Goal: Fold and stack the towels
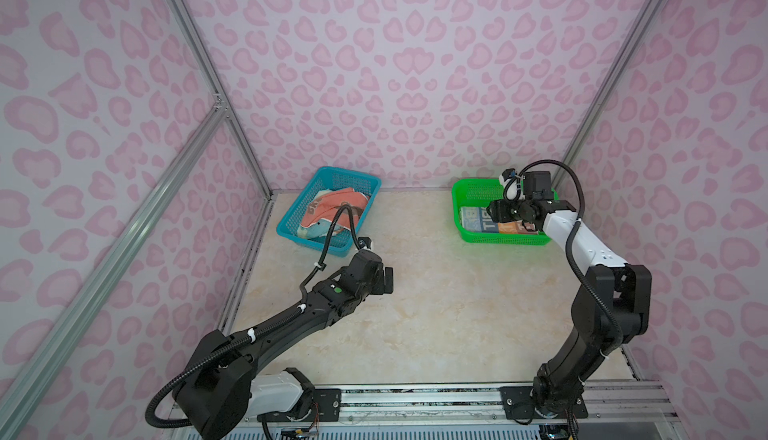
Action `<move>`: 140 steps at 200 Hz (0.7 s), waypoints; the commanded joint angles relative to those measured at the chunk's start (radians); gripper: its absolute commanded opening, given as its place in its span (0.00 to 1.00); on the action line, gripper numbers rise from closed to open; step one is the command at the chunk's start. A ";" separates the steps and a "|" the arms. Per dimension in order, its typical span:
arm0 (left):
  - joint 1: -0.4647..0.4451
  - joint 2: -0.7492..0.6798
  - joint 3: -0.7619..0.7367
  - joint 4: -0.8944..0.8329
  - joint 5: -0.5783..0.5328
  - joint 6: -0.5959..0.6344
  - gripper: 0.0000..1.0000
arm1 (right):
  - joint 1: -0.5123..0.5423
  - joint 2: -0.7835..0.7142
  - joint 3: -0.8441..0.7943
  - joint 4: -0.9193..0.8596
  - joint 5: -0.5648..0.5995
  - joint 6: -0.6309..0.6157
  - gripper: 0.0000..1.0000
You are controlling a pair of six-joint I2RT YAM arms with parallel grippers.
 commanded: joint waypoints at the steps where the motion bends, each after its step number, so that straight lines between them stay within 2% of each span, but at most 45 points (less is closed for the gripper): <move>1: 0.026 -0.019 0.015 0.025 0.001 -0.015 0.98 | 0.088 -0.060 -0.094 0.135 -0.014 0.009 0.76; 34: 0.084 -0.009 0.059 0.006 -0.009 -0.010 0.98 | 0.252 -0.120 -0.224 0.250 -0.017 0.006 0.75; 78: 0.211 0.105 0.232 -0.109 -0.072 -0.008 0.97 | 0.432 -0.102 -0.308 0.290 0.024 0.010 0.74; 100: 0.272 0.192 0.327 -0.145 -0.078 0.005 1.00 | 0.475 -0.082 -0.330 0.289 0.033 0.025 0.71; 140: 0.369 0.358 0.507 -0.166 -0.024 -0.012 0.98 | 0.511 -0.083 -0.400 0.310 0.047 0.059 0.70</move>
